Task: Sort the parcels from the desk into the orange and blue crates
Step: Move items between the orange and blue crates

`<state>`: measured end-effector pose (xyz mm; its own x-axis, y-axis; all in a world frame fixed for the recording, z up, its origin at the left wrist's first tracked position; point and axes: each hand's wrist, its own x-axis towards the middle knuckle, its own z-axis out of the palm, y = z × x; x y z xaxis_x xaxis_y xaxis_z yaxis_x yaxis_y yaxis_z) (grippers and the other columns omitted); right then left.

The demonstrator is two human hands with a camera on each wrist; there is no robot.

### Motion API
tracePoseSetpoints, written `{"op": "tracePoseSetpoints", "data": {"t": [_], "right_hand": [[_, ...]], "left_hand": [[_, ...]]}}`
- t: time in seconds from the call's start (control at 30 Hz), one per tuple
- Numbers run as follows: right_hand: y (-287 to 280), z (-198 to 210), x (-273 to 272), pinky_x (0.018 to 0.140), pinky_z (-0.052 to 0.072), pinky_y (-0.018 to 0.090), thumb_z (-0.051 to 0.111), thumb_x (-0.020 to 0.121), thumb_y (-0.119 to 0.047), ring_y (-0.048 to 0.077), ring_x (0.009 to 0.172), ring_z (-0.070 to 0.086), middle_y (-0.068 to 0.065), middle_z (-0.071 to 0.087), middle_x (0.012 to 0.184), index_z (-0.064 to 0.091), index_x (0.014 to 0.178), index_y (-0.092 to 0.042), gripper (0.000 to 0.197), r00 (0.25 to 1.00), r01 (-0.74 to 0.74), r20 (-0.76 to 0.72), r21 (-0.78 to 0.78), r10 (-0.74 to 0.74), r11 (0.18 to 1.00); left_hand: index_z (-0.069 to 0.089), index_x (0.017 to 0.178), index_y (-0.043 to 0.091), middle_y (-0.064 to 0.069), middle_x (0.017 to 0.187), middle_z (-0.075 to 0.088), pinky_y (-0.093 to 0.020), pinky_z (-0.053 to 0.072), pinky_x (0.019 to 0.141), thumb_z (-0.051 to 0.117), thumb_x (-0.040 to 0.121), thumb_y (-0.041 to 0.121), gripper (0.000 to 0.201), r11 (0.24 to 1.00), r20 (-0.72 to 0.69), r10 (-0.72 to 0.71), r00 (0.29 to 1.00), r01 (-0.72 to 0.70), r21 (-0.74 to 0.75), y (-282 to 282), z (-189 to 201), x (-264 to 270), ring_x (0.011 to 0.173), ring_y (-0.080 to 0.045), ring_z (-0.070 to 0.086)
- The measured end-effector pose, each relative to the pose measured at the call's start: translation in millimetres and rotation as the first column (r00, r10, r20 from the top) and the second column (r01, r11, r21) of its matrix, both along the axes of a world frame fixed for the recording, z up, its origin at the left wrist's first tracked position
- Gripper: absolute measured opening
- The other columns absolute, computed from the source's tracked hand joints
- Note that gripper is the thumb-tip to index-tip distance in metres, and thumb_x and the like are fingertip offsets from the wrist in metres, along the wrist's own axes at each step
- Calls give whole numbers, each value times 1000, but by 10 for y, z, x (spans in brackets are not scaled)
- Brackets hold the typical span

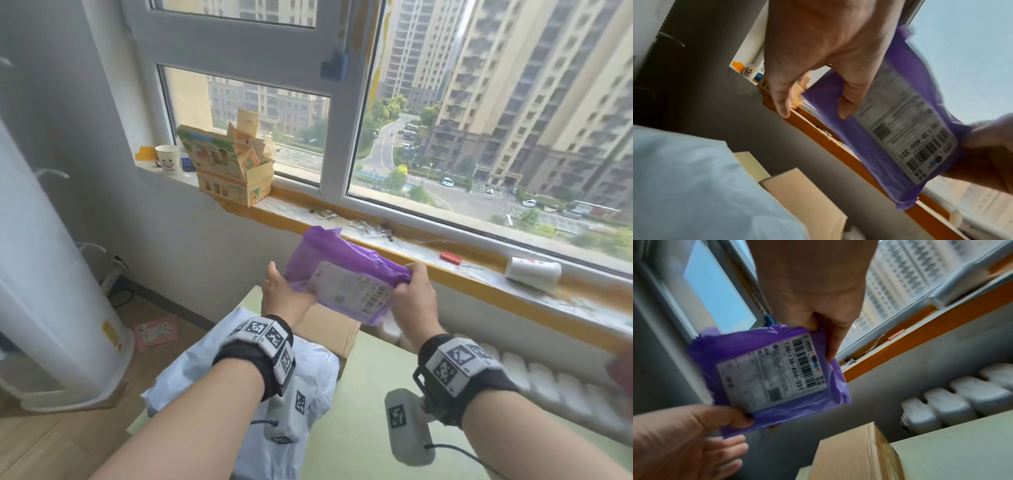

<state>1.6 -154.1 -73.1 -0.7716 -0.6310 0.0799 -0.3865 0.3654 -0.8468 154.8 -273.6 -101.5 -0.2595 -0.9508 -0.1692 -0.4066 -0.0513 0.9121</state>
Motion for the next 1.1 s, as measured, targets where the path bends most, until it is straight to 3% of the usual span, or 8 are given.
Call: {"op": "tracePoseSetpoints", "data": {"t": [0.1, 0.33, 0.4, 0.5, 0.67, 0.83, 0.97, 1.1], "right_hand": [[149, 46, -106, 83, 56, 54, 32, 93, 0, 28, 96, 64, 8, 65, 100, 52, 101, -22, 31, 995, 30, 94, -31, -27, 999], [533, 57, -261, 61, 53, 30, 29, 93, 6, 25, 89, 68, 14, 67, 99, 52, 101, -13, 30, 966, 117, 234, -16, -110, 993], [609, 29, -282, 65, 56, 34, 33, 94, 4, 23, 90, 66, 12, 65, 103, 50, 114, -10, 30, 957, 124, 262, 24, -126, 992], [708, 9, -308, 92, 54, 46, 51, 92, -6, 25, 112, 58, 9, 55, 128, 37, 141, -15, 52, 978, 151, 118, 160, -170, 976], [832, 270, -189, 115, 33, 36, 66, 86, -11, 21, 138, 37, 5, 41, 148, 31, 151, -16, 75, 904, 23, -427, 65, 7, 998], [772, 547, 76, 96, 45, 32, 70, 85, -24, 21, 124, 50, 1, 52, 137, 25, 152, -26, 81, 674, -150, -602, 456, 428, 877], [860, 507, 177, 72, 46, 33, 58, 90, -15, 27, 99, 63, 3, 67, 111, 31, 144, -31, 62, 734, -43, -596, 435, 324, 899], [1114, 490, 121, 86, 46, 36, 55, 93, -16, 27, 109, 60, 4, 66, 118, 46, 137, -26, 47, 786, 39, -559, 472, 264, 881]], "left_hand": [[37, 139, 7, -5, 121, 63, -39, 51, 90, 78, 36, 33, 114, 995, -195, -37, 980, 55, 88, 14, -36, -152, 104, -22, 62], [49, 119, 16, -6, 108, 63, -42, 51, 86, 83, 71, 10, 59, 986, -406, -99, 908, 146, 85, 237, 121, -331, 89, -22, 59], [49, 112, 17, -6, 102, 62, -42, 54, 85, 79, 75, 8, 49, 986, -408, -114, 906, 152, 62, 293, 127, -361, 90, -25, 61], [42, 126, 18, -6, 113, 58, -40, 52, 88, 73, 79, 3, 58, 981, -363, -187, 913, 190, -29, 388, 156, -391, 98, -21, 59], [38, 132, 29, -1, 101, 67, -38, 53, 87, 73, 78, 13, 66, 926, -115, -332, 936, 300, -231, 568, 280, -410, 95, -22, 64], [45, 101, 29, 6, 78, 71, -37, 54, 79, 72, 74, 11, 43, 800, 72, -473, 878, 462, -383, 825, 436, -539, 81, -20, 67], [46, 99, 25, 5, 79, 69, -32, 54, 75, 70, 79, 16, 33, 707, 129, -548, 827, 540, -456, 1041, 489, -617, 78, -17, 65], [52, 104, 26, 7, 87, 69, -29, 54, 79, 78, 74, 19, 40, 692, 107, -600, 793, 582, -427, 1178, 443, -668, 83, -12, 65]]}}
